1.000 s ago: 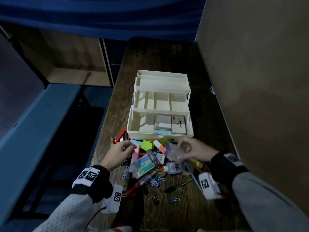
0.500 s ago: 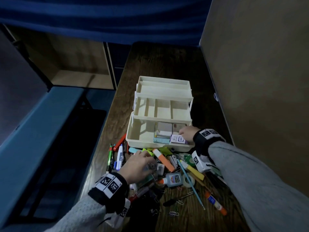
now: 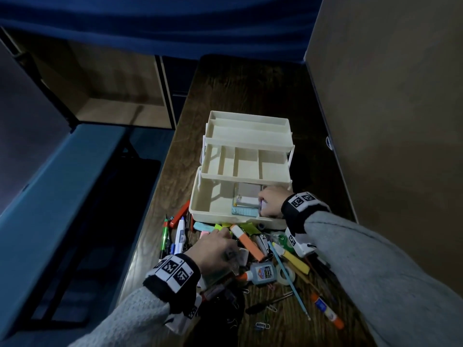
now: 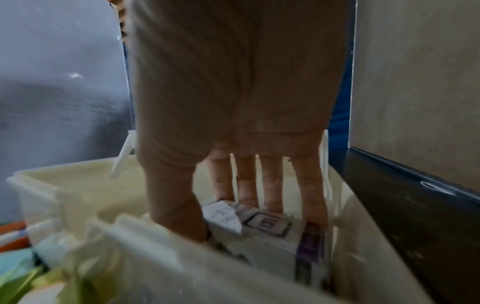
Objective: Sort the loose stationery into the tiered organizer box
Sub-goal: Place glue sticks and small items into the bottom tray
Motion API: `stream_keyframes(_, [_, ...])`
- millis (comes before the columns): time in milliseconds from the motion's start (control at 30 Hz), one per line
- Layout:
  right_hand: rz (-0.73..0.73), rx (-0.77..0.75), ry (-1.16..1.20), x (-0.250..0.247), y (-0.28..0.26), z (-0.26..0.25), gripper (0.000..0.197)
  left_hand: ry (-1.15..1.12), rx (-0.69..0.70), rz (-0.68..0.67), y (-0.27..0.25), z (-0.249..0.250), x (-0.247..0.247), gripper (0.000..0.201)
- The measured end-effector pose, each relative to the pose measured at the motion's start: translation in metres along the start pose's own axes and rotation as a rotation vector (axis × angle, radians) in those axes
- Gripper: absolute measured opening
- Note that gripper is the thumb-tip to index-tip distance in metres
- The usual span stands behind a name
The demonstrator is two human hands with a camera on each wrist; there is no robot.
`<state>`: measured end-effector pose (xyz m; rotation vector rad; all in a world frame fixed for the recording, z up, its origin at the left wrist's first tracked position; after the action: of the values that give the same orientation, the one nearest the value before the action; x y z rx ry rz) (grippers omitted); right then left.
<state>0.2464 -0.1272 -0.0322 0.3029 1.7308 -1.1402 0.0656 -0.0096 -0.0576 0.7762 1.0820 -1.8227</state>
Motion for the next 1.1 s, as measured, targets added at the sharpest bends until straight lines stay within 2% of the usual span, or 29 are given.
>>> stream_keyframes(67, [-0.054,-0.002,0.043,-0.004,0.001,0.000,0.021,-0.057,0.005,-0.028,0.001,-0.002,-0.001,0.035])
stream_keyframes(167, [-0.181,0.027,0.015,0.000,0.002,0.001,0.008,-0.106,0.024,-0.087,0.004,-0.005,-0.003,0.032])
stream_keyframes(267, [-0.201,0.006,0.000,0.009,0.000,-0.001,0.018,-0.124,0.017,-0.102,0.007,-0.008,-0.006,0.030])
stream_keyframes(367, [-0.109,0.013,0.069,0.010,0.001,0.001,0.023,-0.136,0.028,-0.088,0.008,-0.009,-0.009,0.028])
stream_keyframes(467, [-0.085,0.065,0.238,0.006,0.000,0.011,0.029,-0.154,0.053,-0.056,0.010,-0.009,-0.014,0.023])
stream_keyframes(600, [0.034,0.124,0.298,0.010,-0.006,0.017,0.022,-0.232,0.066,-0.015,0.013,-0.008,-0.022,0.014])
stream_keyframes(667, [0.065,0.127,0.259,0.017,-0.007,0.015,0.014,-0.310,0.067,0.010,0.013,-0.004,-0.028,0.013])
stream_keyframes(733, [0.088,0.147,0.273,0.018,-0.011,0.014,0.018,-0.409,0.077,0.037,0.011,0.000,-0.038,0.012])
stream_keyframes(767, [0.111,0.157,0.296,0.019,-0.014,0.014,0.022,-0.474,0.083,0.054,0.011,0.002,-0.044,0.011])
stream_keyframes(833, [0.180,0.166,0.359,0.018,-0.022,0.017,0.017,-0.675,0.078,0.115,0.012,0.006,-0.055,0.011])
stream_keyframes(900, [0.306,0.155,0.406,0.018,-0.035,0.021,0.013,-0.929,0.029,0.237,0.021,0.011,-0.065,0.014])
stream_keyframes(967, [0.470,0.136,0.417,0.023,-0.052,0.028,0.015,-1.087,-0.072,0.366,0.037,0.014,-0.068,0.013])
stream_keyframes(1033, [0.579,0.123,0.411,0.033,-0.068,0.035,0.018,-1.175,-0.179,0.394,0.061,0.018,-0.064,0.010])
stream_keyframes(1100, [0.603,0.122,0.450,0.044,-0.081,0.043,0.017,-1.218,-0.268,0.370,0.088,0.022,-0.055,0.012])
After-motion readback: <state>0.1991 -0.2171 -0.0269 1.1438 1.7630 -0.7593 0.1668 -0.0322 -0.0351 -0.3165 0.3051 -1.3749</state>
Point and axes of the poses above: each hand's wrist, its own y-axis towards the middle knuckle, its own x-axis out of the palm, z = x × y, the point moved 3 cm from there along y, towards the middle knuckle, and after that the axes turned 2 degrees about x, right-handed, at the moved point
